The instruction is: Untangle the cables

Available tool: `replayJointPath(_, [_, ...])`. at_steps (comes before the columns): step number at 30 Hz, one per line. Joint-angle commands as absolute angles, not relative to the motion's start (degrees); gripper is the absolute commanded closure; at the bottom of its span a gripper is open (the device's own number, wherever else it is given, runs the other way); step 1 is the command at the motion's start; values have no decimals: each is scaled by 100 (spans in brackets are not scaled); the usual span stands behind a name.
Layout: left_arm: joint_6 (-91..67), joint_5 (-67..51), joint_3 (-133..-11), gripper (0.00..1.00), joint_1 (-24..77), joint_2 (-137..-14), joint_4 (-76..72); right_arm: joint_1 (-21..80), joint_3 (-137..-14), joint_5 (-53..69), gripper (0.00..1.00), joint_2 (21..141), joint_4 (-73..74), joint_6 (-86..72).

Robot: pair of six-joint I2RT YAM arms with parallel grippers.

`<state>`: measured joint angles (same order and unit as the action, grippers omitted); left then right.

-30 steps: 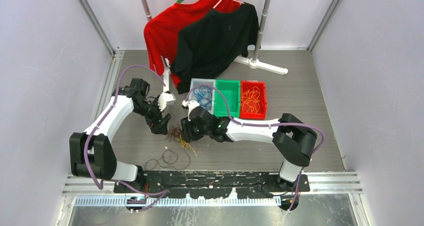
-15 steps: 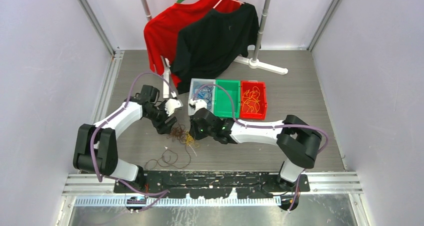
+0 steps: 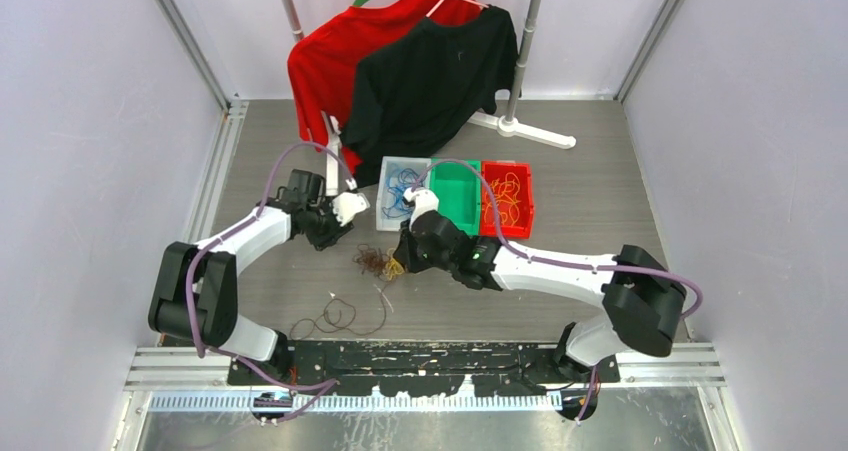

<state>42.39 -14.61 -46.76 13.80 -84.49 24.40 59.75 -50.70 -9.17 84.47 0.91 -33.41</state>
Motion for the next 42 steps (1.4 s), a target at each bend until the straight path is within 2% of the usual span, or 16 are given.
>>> replayJointPath(1, [4355, -1208, -4511, 61, 1351, -8190, 2015, 5838, -4905, -616, 95, 7771, 9, -3416])
replayJointPath(4, [4433, -1261, -4524, 60, 1296, -8040, 2261, 5753, -4738, -221, 95, 7472, -34, -3459])
replayJointPath(6, [4478, -1600, -4745, 54, 1165, -7823, 2707, 5722, -4681, 39, 95, 7343, -103, -3468])
replayJointPath(11, [4581, -3139, -5930, 19, 840, -7328, 4692, 5644, -4856, 682, 95, 7287, -294, -3478])
replayJointPath(13, [5008, -3633, -6406, 14, 837, -6948, 5617, 5627, -5020, 860, 94, 7350, -361, -3512])
replayJointPath(18, [5449, -4655, -7322, 14, 858, -6695, 7071, 5618, -5202, 1315, 94, 7637, -994, -3669])
replayJointPath(23, [5628, -5159, -7236, 19, 1164, -6405, 7421, 5616, -5367, 1800, 95, 7777, -1526, -3822])
replayJointPath(27, [5753, -4947, -6739, 22, 1644, -5820, 6922, 5622, -5586, 1880, 93, 7861, -1408, -3780])
replayJointPath(34, [6003, -3982, -5483, 27, 2281, -4467, 4683, 5621, -5826, 1970, 90, 8207, -1524, -3988])
replayJointPath(42, [6455, -3990, -5225, 33, 2394, -4231, 4474, 5623, -5971, 2061, 90, 8411, -1440, -4029])
